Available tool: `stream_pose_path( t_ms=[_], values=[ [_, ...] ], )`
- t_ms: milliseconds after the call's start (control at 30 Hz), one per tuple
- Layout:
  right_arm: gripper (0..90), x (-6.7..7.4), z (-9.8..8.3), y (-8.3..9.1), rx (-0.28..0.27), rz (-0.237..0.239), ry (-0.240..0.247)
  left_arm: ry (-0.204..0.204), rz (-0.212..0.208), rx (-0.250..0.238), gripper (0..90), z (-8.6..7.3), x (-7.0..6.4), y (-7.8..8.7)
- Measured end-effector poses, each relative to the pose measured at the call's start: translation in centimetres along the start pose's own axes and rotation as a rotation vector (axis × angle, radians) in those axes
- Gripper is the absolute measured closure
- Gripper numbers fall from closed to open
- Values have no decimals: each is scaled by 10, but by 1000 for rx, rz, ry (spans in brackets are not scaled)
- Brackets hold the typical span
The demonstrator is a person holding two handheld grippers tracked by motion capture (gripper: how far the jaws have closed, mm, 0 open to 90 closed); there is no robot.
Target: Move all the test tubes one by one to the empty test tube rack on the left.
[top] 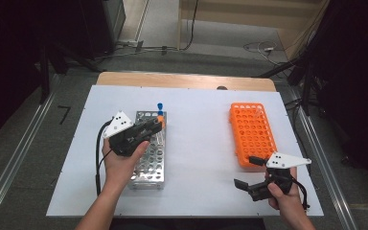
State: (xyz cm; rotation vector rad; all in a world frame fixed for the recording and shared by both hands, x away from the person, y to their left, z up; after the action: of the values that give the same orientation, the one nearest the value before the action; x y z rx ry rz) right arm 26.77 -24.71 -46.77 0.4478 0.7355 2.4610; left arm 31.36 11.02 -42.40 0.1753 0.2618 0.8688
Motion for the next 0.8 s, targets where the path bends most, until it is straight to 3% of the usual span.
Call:
stream_pose_path(
  t_ms=[267, 467, 800],
  values=[
    [0, -3, -2, 0, 0, -8, -4, -10, 72, 0, 755, -9, 5, -9],
    [0, -2, -1, 0, -3, -11, -2, -10, 91, -3, 755, -13, 8, -11],
    [0, -3, -2, -2, 4, -18, -1, -19, 123, 69, 753, -21, 6, -13]
  ],
)
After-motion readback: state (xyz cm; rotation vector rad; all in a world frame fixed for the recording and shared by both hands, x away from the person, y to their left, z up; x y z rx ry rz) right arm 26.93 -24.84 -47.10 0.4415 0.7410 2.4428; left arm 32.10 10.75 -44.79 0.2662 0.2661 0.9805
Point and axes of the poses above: each handheld gripper's, and its own axes: y roughly backward along the jaws, z roughly out of its top, x roughly to its left, the point moved 5 cm from there along -y, roughly forward along the jaws, and after that the axes turned 3 degrees about x, right-handed, at the moved point
